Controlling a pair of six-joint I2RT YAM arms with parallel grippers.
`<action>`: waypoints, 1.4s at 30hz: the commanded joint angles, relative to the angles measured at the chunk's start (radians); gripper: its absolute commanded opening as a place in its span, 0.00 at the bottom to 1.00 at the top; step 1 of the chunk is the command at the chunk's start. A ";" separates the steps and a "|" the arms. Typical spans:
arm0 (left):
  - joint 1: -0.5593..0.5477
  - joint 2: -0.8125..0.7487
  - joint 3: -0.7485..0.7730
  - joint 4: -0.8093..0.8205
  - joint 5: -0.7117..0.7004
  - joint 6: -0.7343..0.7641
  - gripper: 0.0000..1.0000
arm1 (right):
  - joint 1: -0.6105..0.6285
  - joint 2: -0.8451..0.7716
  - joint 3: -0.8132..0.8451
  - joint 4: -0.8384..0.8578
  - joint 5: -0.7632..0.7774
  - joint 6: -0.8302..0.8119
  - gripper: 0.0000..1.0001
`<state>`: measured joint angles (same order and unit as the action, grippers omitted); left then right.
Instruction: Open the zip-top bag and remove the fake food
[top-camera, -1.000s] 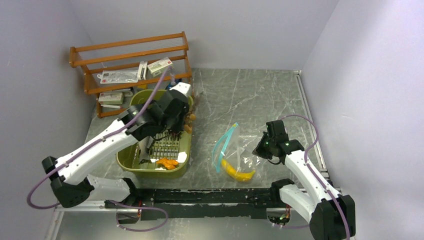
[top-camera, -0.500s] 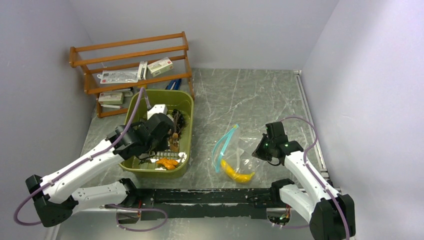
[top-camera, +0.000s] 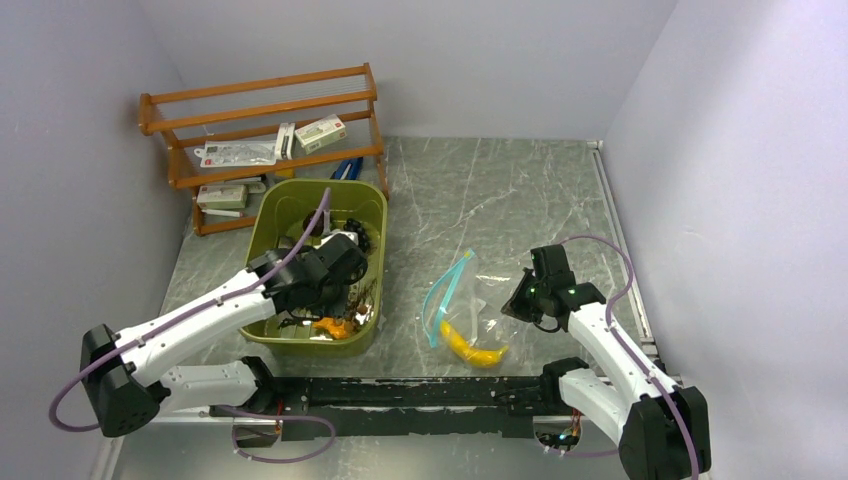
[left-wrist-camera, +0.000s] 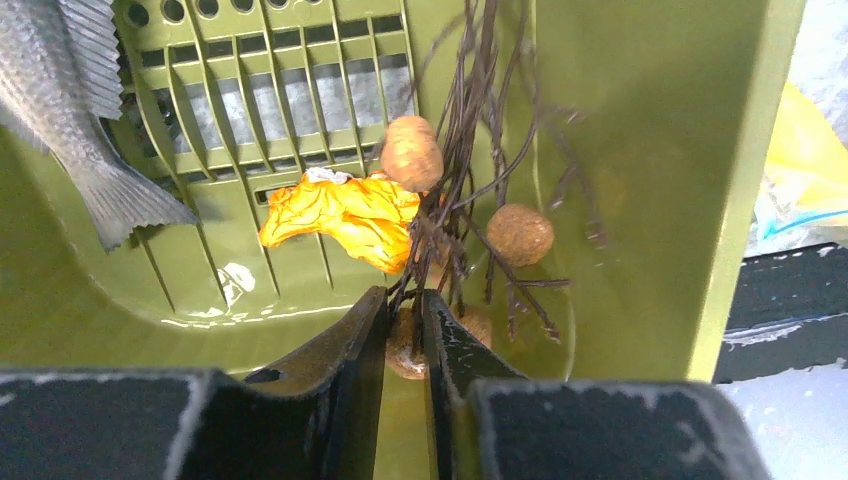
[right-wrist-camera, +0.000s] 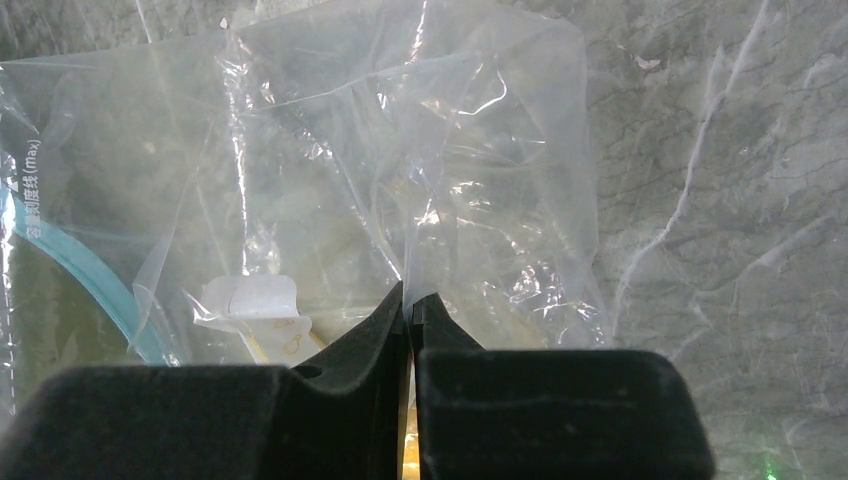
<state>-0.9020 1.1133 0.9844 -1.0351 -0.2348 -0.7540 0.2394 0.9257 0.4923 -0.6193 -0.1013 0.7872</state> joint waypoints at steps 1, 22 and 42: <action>0.001 0.033 0.013 0.024 0.029 0.051 0.32 | -0.004 0.006 -0.014 0.021 -0.014 0.007 0.04; 0.001 0.007 0.168 0.512 0.328 0.221 0.67 | -0.004 0.005 -0.002 0.006 -0.017 -0.001 0.04; -0.064 0.548 0.303 0.477 0.474 0.086 0.46 | -0.004 -0.032 -0.019 -0.013 -0.027 0.010 0.05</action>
<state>-0.9390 1.5951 1.2484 -0.5961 0.1699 -0.6670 0.2390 0.8890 0.4793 -0.6388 -0.1200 0.7967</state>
